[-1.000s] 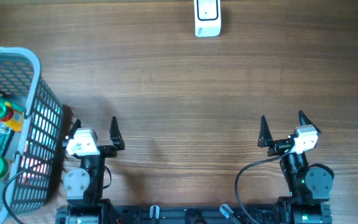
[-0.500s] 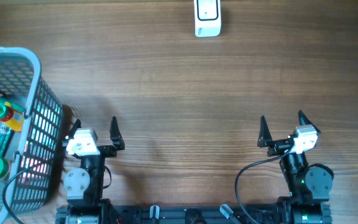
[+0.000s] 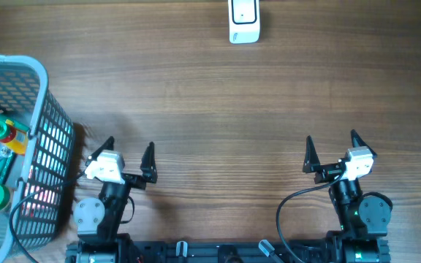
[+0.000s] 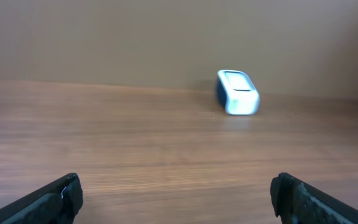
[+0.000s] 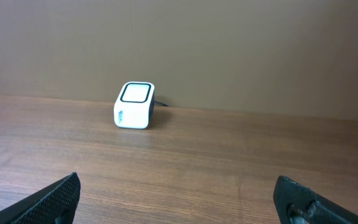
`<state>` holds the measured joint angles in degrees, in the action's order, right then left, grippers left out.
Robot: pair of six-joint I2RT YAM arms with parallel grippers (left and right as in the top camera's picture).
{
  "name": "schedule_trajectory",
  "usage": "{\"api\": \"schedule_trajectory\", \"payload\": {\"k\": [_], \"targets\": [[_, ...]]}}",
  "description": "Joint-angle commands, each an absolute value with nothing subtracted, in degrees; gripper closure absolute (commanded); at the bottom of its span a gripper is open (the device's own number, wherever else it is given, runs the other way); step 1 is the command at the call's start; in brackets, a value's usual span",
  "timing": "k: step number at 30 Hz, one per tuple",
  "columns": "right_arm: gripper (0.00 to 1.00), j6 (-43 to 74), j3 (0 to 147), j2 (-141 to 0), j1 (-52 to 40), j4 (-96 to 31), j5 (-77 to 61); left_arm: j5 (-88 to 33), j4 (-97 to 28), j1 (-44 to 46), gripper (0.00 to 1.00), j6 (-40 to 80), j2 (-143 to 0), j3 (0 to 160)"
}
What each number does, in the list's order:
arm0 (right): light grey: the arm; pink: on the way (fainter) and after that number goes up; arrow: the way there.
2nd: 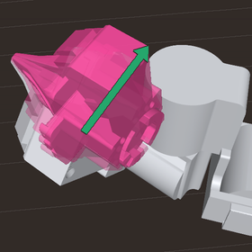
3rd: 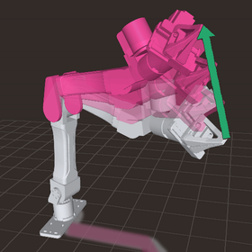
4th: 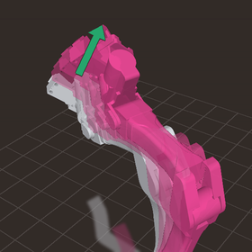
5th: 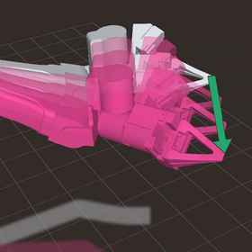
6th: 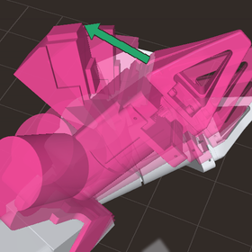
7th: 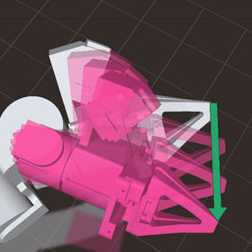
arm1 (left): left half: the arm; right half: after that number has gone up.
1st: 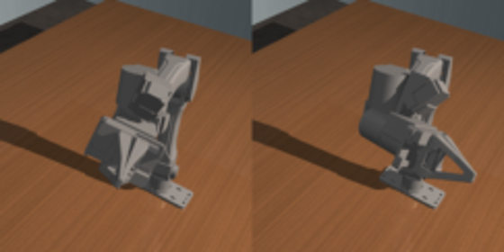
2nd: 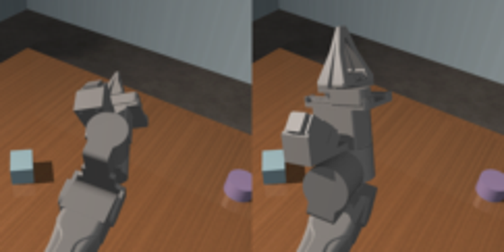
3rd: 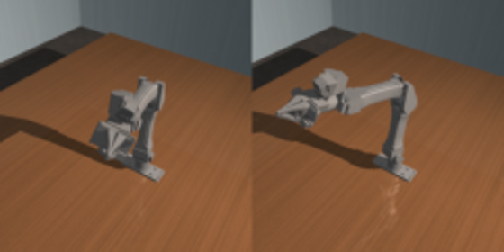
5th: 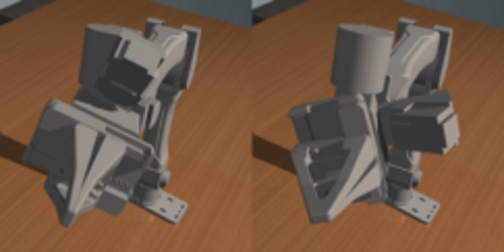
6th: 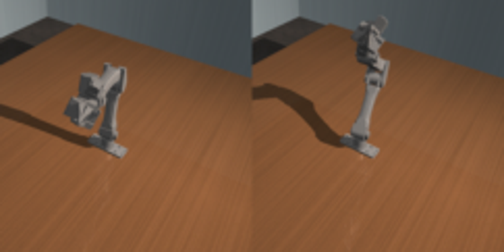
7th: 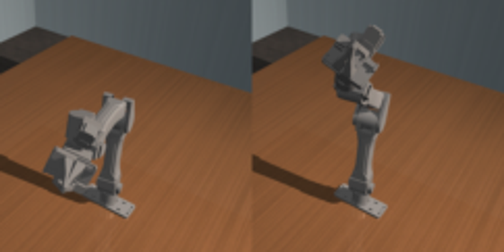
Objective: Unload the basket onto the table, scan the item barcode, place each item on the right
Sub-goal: 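Move the left gripper over the grey basket, then grasp the sriracha bottle in the basket with the left gripper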
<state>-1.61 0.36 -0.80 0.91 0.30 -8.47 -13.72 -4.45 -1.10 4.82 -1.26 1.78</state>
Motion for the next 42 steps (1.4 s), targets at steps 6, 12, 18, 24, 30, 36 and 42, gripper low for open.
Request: {"api": "schedule_trajectory", "payload": {"k": [6,12,18,24,30,36,42], "targets": [[0.00,-1.34,0.30,-0.97,0.60,0.43,-7.66,-12.95,-34.59,-0.84,0.00,12.47,-25.47,47.40],[0.00,-1.37,0.30,-0.97,0.60,0.43,-7.66,-18.94,-61.73,-0.84,0.00,12.49,-44.45,73.47],[0.00,-1.34,0.30,-0.97,0.60,0.43,-7.68,4.01,-63.64,-2.83,0.00,25.63,-54.17,84.33],[0.00,-1.37,0.30,-0.97,0.60,0.43,-7.64,13.50,-78.52,-19.55,0.00,37.39,-77.60,112.97],[0.00,-1.34,0.30,-1.02,0.60,0.45,-7.66,4.27,-85.36,-40.77,0.00,51.48,-91.83,115.39],[0.00,-1.32,0.30,-1.02,0.60,0.45,-7.66,3.51,-85.23,-43.86,0.00,51.48,-103.07,115.35],[0.00,-1.34,0.30,-1.06,0.60,0.43,-7.44,3.27,-85.30,-43.83,0.00,51.48,-112.44,115.35]]}}
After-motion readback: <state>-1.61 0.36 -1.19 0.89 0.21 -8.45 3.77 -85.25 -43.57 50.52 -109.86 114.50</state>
